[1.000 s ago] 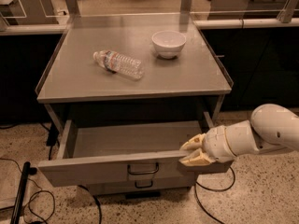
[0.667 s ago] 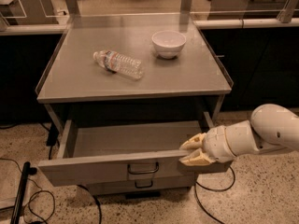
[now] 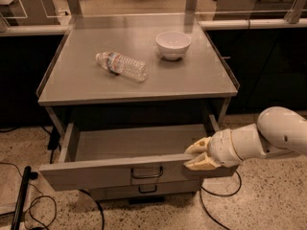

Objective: Open top drawer

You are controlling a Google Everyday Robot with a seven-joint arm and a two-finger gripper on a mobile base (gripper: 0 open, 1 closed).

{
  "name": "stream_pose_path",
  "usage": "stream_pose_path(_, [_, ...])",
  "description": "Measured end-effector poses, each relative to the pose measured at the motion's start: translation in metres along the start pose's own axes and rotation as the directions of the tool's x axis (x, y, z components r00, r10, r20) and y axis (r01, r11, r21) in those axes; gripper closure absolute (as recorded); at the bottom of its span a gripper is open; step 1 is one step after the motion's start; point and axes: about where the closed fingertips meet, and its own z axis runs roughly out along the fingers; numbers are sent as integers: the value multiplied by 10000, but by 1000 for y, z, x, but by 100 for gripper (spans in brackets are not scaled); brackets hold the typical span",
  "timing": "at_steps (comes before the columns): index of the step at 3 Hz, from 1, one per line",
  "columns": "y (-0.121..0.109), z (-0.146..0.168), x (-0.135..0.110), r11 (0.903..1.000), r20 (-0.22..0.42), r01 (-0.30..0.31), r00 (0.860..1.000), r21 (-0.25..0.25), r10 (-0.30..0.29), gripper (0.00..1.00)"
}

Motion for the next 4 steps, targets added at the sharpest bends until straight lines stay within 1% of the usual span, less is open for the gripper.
stream_pose_path(1, [14, -6, 7, 9999, -17, -101, 9999, 53, 101, 100])
stream_pose_path(2, [15, -7, 4, 9999, -2, -77, 10000, 88, 77, 100])
stream_pose_path(3, [27, -11, 8, 9997, -16, -196, 9998, 173, 197, 100])
stream_pose_path(4, [29, -12, 7, 9996, -16, -199, 9998, 175, 200, 90])
